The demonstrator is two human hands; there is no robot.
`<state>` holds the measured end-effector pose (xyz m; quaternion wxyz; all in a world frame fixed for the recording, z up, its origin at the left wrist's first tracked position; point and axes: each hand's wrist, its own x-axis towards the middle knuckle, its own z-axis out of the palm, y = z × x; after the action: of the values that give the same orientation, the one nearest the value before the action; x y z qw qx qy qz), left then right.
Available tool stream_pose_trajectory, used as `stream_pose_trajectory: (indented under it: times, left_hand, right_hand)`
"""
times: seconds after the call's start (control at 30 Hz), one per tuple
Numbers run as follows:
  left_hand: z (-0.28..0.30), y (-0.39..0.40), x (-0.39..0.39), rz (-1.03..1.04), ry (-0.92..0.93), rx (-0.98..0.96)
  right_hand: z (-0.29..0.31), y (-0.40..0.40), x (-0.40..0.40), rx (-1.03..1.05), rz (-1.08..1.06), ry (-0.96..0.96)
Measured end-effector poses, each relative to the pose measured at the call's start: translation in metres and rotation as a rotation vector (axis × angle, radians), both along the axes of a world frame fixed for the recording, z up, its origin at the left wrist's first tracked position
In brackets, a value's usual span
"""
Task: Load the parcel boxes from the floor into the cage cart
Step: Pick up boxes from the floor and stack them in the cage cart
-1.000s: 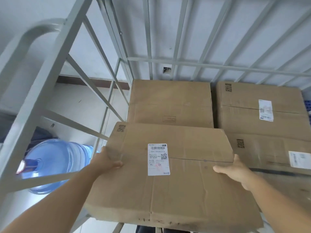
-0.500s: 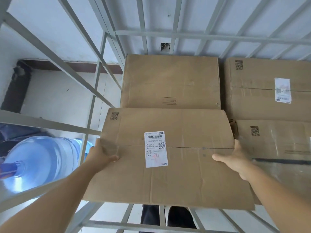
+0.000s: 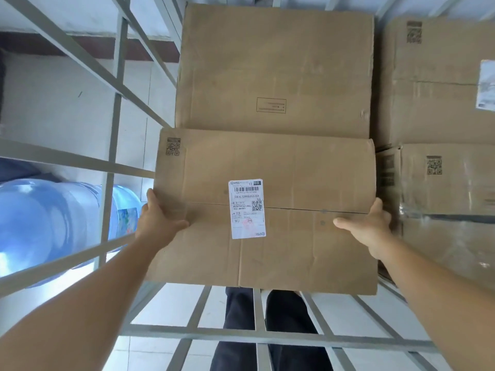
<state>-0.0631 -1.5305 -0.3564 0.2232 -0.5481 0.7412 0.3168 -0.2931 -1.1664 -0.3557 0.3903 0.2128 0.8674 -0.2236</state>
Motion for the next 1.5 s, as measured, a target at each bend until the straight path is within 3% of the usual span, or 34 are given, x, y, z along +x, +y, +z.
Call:
stream_pose_trajectory:
  times: [0.5,0.8,0.9,1.1,1.33,1.5]
  left_hand:
    - [-0.037,0.021,0.0,-0.082,-0.05,-0.036]
    - [-0.027,0.027,-0.006,-0.167,-0.129,0.027]
    - [-0.012,0.033,-0.014,-0.236,-0.161,0.009]
    - [0.043,0.059,-0.049,-0.492,-0.089,-0.08]
    - [0.143,0.103,-0.09,-0.707,0.06,-0.179]
    - [0.214,0.132,-0.106,-0.832,0.092,-0.245]
  right_hand:
    - [-0.037,0.002,0.006,0.065,0.149,-0.013]
    - [-0.042,-0.003,0.009,0.121,0.226,-0.04]
    - [-0.031,-0.009,0.012,0.13,0.339,0.003]
    - [0.033,-0.024,0.015,0.138,0.803,0.191]
    - [0.132,-0.018,0.007,0.11,0.936,0.222]
    - [0.205,0.001,0.008,0.104,0.888,0.287]
